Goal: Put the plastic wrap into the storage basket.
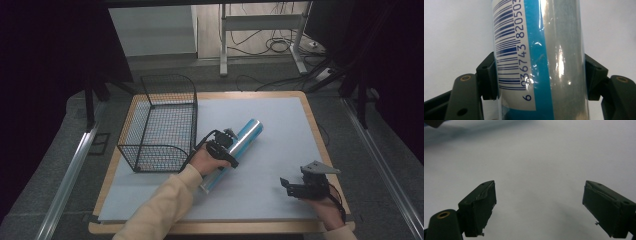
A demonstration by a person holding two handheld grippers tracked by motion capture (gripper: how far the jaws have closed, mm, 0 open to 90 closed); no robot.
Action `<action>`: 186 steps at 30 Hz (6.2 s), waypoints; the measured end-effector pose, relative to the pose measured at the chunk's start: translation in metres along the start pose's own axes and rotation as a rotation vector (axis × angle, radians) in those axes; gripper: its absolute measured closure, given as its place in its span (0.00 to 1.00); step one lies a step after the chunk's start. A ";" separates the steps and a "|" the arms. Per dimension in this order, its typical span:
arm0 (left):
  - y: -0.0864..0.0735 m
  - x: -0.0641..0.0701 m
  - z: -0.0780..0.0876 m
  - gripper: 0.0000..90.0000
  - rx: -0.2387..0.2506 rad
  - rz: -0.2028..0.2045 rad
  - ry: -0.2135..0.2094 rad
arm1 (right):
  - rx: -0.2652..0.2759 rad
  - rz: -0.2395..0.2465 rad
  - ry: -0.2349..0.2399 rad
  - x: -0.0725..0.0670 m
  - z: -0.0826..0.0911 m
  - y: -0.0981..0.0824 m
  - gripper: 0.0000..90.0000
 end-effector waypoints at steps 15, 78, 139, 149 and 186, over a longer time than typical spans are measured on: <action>0.021 0.001 0.026 0.34 0.053 -0.025 0.022 | 0.002 0.000 -0.002 0.001 0.000 0.000 0.13; 0.081 -0.032 0.117 0.35 0.243 0.018 0.082 | -0.001 -0.007 -0.002 0.001 0.001 0.000 0.13; 0.070 -0.139 0.144 0.35 0.268 0.161 0.209 | -0.021 -0.009 -0.010 0.004 -0.002 -0.005 0.14; 0.058 -0.161 0.130 0.35 0.227 0.194 0.249 | -0.022 -0.007 -0.015 0.004 -0.002 -0.006 0.14; 0.032 -0.200 0.092 0.35 0.074 0.218 0.312 | -0.029 -0.010 -0.020 0.007 -0.003 -0.008 0.14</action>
Point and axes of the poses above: each handheld gripper's, and its own axes: z roughly backward along the jaws, y roughly out of its top, x roughly to its right, the point moved 10 cm from there along -z, roughly forward along the jaws, and after that the axes turned 7 degrees about x, right-handed, at the moved point
